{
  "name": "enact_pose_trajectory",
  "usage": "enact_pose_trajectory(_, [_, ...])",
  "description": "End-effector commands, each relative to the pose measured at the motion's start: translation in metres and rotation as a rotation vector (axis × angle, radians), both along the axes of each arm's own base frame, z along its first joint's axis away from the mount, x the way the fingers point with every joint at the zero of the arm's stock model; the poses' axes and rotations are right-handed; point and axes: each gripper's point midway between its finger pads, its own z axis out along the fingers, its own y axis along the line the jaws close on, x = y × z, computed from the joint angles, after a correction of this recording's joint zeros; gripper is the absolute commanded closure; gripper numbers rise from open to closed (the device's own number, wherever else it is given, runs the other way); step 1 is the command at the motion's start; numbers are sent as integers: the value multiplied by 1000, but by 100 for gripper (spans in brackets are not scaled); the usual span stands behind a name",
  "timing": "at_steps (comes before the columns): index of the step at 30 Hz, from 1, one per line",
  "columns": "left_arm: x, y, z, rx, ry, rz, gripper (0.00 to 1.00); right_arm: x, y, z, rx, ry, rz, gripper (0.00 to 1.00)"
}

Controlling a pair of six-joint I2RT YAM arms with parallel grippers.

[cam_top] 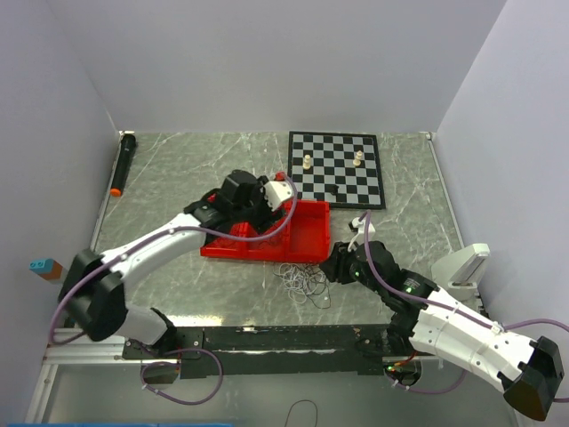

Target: Untangle the cables

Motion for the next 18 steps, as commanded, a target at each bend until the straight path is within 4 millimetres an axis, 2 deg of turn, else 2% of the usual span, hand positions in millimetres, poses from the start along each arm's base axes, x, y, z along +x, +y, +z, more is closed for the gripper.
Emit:
enact_pose_trajectory(1, [-35,-27,54,-194,27,-153,31,2,-3,5,10,-10,-17,52])
enact_pose_trajectory(4, [-52,-38,66,-269,50,-236,32,-4,-2,-5,-7,36,-4,52])
enact_pose_trajectory(7, [-80,-56,65,-290,82,-381,32,-6,-12,-6,-12,48,-53,52])
enact_pose_trajectory(9, [-101,-70,55,-251,70,-517,32,-3,-23,2,11,7,-105,52])
enact_pose_trajectory(12, [-121,-92,39,-193,36,-672,32,0,-36,21,54,-53,-175,51])
enact_pose_trajectory(14, [-127,-106,30,-161,26,-743,34,1,-46,30,67,-65,-229,51])
enact_pose_trajectory(17, [-130,-121,13,-109,33,-831,41,2,-55,41,85,-97,-270,51])
enact_pose_trajectory(18, [-132,-125,1,-79,51,-864,44,2,-57,44,90,-107,-278,51])
